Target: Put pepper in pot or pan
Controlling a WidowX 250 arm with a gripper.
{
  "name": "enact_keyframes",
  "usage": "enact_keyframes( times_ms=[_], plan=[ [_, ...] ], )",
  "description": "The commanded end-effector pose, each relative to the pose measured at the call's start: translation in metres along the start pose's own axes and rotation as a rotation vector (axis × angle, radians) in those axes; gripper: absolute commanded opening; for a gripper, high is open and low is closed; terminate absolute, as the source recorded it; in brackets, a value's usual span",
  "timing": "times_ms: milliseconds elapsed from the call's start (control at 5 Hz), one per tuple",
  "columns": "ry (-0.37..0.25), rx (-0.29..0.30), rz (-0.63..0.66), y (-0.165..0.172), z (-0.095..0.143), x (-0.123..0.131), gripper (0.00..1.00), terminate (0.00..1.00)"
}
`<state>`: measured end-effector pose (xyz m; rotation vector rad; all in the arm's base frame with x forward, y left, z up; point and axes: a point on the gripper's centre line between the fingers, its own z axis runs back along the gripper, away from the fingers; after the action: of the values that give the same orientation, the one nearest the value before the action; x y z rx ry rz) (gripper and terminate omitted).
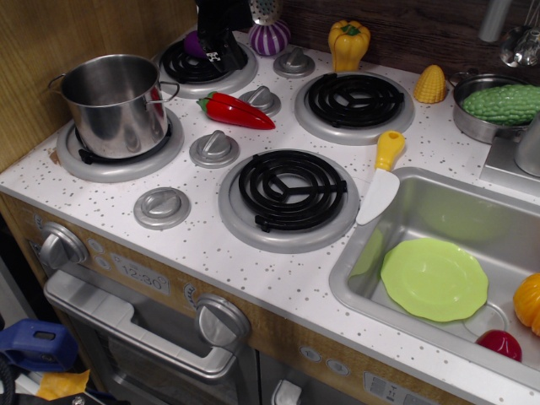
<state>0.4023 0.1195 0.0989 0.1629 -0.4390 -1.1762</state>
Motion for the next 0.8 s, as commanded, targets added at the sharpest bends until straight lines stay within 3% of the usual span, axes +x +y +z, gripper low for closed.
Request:
enact_keyframes(
  times_ms=[0, 600],
  plan=[
    [0.0, 0.0, 0.0, 0.0, 0.0, 0.0, 1.0, 0.0],
    [0.141, -0.025, -0.092, 0.002, -0.021, -0.009, 1.0, 0.0]
  ],
)
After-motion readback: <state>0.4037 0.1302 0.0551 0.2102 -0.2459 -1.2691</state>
